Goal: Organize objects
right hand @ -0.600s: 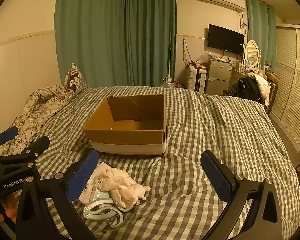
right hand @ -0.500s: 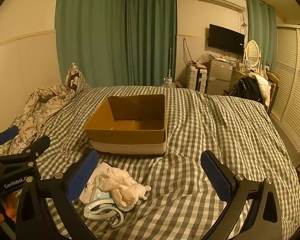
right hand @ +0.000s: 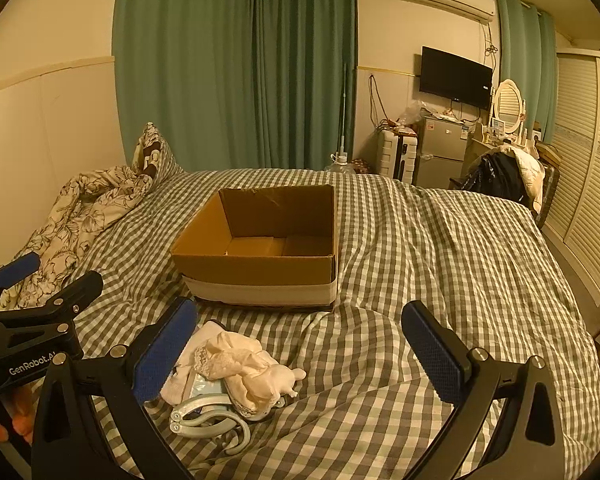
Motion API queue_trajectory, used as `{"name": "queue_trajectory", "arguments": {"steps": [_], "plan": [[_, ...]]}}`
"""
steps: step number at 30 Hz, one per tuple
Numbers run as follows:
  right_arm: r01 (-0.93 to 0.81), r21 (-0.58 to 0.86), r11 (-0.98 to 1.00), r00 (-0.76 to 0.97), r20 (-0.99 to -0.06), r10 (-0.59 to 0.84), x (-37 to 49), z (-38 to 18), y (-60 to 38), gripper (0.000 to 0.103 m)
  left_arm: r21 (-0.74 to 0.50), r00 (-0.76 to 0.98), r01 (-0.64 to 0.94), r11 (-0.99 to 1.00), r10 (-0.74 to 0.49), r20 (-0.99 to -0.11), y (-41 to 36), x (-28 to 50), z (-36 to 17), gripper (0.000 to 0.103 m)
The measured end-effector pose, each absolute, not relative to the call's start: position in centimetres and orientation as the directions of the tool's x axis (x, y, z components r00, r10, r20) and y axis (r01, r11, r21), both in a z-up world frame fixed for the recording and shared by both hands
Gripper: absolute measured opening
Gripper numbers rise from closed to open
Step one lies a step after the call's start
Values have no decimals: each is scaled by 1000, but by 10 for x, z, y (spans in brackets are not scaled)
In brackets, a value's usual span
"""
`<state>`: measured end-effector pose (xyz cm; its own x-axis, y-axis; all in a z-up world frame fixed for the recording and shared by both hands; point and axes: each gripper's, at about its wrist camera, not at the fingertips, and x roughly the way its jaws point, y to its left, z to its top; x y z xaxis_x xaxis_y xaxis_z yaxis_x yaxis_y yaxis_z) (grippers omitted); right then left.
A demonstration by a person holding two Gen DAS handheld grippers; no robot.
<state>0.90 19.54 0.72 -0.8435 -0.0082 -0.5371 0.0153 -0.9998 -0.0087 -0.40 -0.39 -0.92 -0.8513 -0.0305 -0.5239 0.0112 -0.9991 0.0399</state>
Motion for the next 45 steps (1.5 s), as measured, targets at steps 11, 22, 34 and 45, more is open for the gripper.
{"name": "queue_trajectory", "arguments": {"steps": [11, 22, 34, 45], "plan": [[20, -9, -1000, -835, -551, -12, 7, 1, 194, 103, 41, -844, 7, -999, -28, -536, -5, -6, -15, 103], [28, -13, -1000, -796, -605, -14, -6, -21, 191, 103, 44, -809, 17, -999, -40, -587, -12, -23, -39, 103], [128, 56, -990, -558, -821, -119, -63, -105, 169, 91, 87, -685, 31, -996, -84, -724, -28, -63, -99, 103], [97, 147, -984, -511, -841, -176, -76, -121, 184, 26, 73, -544, -28, -997, -46, -838, -20, -101, -148, 103]]}}
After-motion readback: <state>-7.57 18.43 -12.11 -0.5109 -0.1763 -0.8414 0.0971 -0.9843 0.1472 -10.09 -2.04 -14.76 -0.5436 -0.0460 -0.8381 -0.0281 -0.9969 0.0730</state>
